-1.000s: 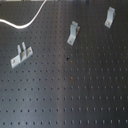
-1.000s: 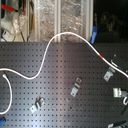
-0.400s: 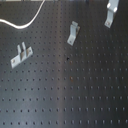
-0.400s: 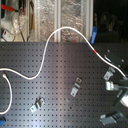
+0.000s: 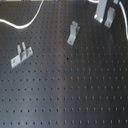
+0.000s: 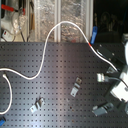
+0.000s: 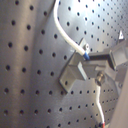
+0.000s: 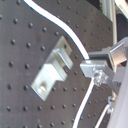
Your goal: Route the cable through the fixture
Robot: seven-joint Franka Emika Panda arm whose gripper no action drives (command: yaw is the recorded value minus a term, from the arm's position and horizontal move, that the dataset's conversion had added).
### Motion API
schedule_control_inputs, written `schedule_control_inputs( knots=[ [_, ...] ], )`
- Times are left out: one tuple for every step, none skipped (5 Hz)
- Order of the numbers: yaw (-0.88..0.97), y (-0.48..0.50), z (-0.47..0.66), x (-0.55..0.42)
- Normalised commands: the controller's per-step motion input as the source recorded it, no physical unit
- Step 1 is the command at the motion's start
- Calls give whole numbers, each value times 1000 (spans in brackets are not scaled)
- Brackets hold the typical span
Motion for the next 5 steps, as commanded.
schedule_control_inputs(
  knots=[
    [134, 26, 407, -466],
    [388, 86, 248, -465],
    [380, 101, 91, -363],
    [208, 20, 0, -21],
    [43, -46, 167, -61]
  ],
)
